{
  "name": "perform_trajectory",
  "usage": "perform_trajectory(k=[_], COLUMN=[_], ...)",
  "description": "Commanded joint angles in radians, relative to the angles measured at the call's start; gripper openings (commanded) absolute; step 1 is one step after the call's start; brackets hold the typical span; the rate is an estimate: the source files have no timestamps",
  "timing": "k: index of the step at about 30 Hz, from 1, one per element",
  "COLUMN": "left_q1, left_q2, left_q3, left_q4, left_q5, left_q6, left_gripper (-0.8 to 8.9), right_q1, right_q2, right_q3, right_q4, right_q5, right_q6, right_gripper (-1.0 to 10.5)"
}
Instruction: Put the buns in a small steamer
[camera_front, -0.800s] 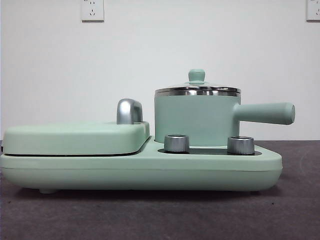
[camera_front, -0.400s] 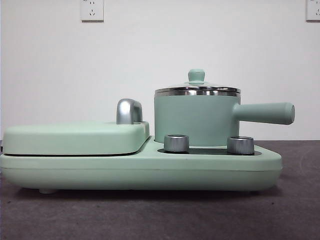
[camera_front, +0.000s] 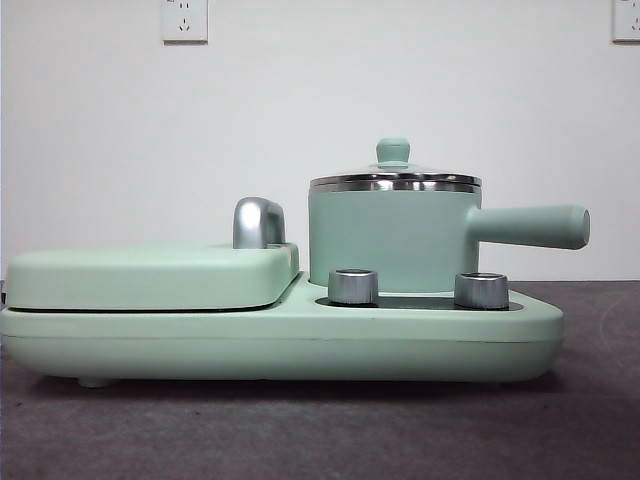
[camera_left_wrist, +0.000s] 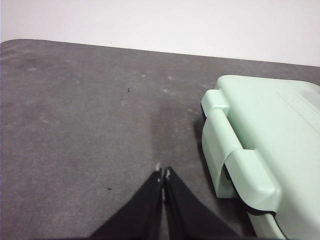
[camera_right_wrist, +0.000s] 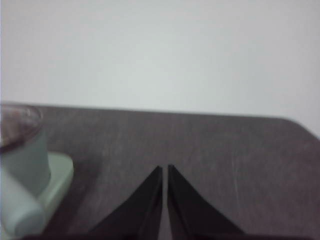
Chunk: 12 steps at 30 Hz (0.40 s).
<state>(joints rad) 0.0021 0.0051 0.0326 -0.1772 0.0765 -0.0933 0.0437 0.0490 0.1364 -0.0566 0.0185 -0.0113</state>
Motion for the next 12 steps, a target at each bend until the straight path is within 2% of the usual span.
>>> perform_trajectory(k=[1,12], left_q1=[0.002,0.002], left_q2=[-0.002,-0.002], left_q3=[-0.019,-0.019], left_q4=[-0.008,-0.008], left_q5=[-0.002,-0.002], left_q6=[0.010,0.010], left_gripper=[0.07,0.07], right_q1=[-0.001,-0.001], right_q2=[-0.016,-0.045], right_q3=[-0.042,-0.125], right_q4=[0.003,-0.114], right_q5=[0.002,0.030], right_q6=[-0.005,0.032], right_gripper=[0.2,0.2])
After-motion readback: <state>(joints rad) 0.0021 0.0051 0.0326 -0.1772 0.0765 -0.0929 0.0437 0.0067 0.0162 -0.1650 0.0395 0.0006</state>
